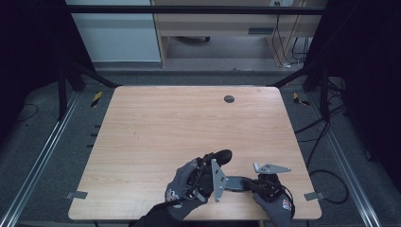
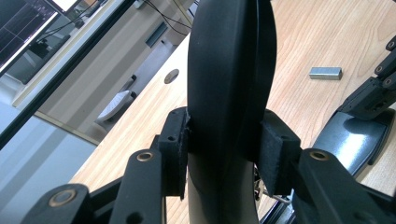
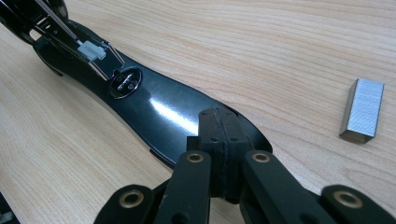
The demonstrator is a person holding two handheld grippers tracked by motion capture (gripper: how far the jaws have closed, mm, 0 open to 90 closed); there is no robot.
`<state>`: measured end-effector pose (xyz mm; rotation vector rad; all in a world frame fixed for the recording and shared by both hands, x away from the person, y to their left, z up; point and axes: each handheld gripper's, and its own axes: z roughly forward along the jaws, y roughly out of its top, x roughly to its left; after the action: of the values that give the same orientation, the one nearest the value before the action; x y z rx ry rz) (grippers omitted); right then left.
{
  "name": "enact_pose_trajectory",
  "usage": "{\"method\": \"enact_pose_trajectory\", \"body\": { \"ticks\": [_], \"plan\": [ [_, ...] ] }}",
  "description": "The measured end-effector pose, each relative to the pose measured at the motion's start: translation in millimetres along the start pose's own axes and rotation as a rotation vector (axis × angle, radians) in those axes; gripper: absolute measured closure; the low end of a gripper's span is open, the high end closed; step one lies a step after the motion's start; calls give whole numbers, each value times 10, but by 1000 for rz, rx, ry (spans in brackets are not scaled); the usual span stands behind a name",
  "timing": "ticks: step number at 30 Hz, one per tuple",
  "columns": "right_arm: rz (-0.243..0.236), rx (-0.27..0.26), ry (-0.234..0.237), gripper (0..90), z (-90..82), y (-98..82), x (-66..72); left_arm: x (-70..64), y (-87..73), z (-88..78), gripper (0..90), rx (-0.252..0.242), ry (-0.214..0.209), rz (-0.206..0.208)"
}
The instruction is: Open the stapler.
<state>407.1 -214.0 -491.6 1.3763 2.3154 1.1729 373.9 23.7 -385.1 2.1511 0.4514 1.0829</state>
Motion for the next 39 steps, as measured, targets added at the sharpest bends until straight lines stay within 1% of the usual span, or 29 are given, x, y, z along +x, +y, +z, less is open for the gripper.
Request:
{"method": "enact_pose_trajectory", "body": {
  "ticks": [7,16,26,32,36,39],
  "plan": [
    [4,-2,1,900,1,0,2,77,-34,-54,592,-9,-2,-38],
    [3,1,3,900,-2,-3,4,118,-62,-91,593,-18,2,-66],
    [8,2,3,900,-2,-4,2,205,-115,-145,593,-29,-2,-109],
    [18,4,8,900,-3,-1,4,221,-132,-158,594,-35,0,-122],
    [10,6,3,900,0,2,9,250,-152,-179,593,-38,0,-138],
    [13,9,3,900,-3,3,9,272,-167,-190,593,-41,-2,-147]
  ]
}}
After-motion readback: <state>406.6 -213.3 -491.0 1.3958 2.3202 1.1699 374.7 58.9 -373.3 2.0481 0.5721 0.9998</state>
